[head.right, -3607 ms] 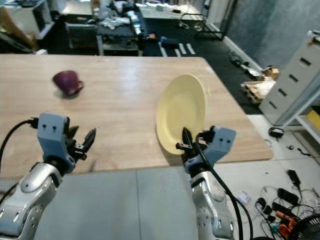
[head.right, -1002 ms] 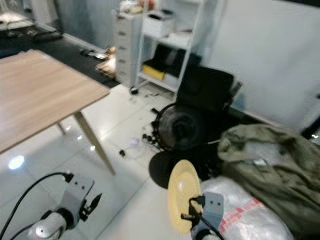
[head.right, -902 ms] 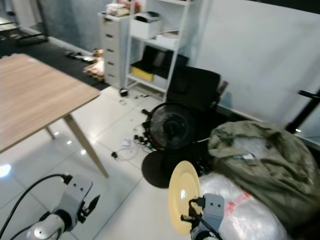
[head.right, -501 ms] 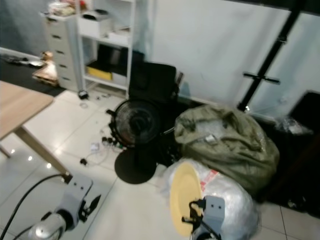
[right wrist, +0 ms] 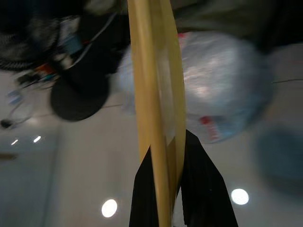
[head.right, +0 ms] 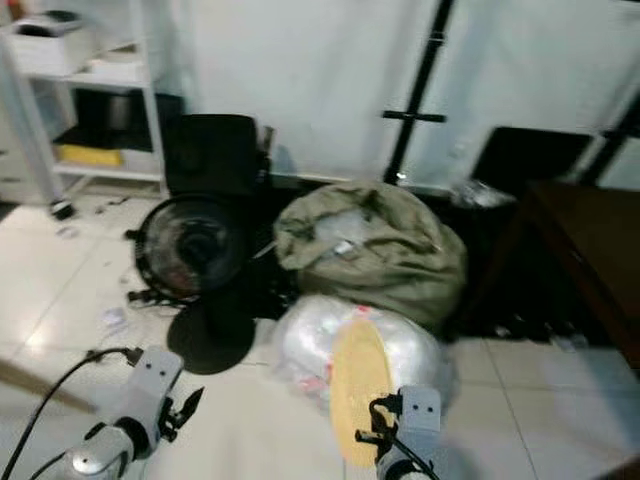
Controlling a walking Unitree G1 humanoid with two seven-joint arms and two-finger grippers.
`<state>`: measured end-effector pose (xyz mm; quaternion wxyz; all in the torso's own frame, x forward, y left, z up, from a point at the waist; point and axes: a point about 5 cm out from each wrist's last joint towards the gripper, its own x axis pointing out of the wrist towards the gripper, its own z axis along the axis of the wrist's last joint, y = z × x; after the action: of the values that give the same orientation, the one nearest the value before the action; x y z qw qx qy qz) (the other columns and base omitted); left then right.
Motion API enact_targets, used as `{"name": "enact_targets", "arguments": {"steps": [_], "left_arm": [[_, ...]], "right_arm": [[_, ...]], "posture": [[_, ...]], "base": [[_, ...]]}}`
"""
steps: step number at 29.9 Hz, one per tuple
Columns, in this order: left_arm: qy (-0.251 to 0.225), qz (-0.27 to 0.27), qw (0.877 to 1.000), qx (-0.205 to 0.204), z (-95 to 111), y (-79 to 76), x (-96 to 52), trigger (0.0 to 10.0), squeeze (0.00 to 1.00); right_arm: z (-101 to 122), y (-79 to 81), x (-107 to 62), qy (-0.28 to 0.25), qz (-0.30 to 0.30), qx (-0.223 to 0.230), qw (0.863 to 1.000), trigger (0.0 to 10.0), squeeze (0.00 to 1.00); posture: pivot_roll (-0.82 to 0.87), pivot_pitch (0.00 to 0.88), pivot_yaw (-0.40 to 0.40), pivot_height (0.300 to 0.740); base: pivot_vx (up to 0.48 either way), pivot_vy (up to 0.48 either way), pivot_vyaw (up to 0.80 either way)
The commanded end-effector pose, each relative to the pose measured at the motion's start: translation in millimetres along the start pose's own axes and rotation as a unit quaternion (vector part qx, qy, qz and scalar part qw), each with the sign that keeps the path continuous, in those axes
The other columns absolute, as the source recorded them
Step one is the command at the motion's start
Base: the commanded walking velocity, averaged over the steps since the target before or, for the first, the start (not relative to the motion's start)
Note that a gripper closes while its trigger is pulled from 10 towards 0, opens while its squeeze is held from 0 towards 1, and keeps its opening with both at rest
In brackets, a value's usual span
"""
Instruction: Setting the table
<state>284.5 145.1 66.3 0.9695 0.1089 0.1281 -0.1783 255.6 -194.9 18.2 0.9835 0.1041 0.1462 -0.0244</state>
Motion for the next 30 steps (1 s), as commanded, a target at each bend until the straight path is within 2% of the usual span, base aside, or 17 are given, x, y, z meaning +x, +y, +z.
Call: {"name": "enact_targets", "arguments": {"steps": [1,30], "left_arm": [[0.011,-0.005,1.000,-0.006,-8.0,-1.1,-3.3,10.0,0.00],[-0.004,-0.040,0.999,-0.030,-1.6,-8.1,-4.1,10.0,0.00]], "right_arm": [[-4.5,-1.6,-2.5,0.005,-0.005,0.003,1.000,10.0,0.00],[-4.8,-0.6,-3.1,0.002,-0.002,0.003,1.000,10.0,0.00]], "posture": [[0.11,0.081,0.041,0.740],[0.10,0.083,0.044,0.740]], "base": [[0.000,0.000,-0.80],[0.000,0.000,-0.80]]}}
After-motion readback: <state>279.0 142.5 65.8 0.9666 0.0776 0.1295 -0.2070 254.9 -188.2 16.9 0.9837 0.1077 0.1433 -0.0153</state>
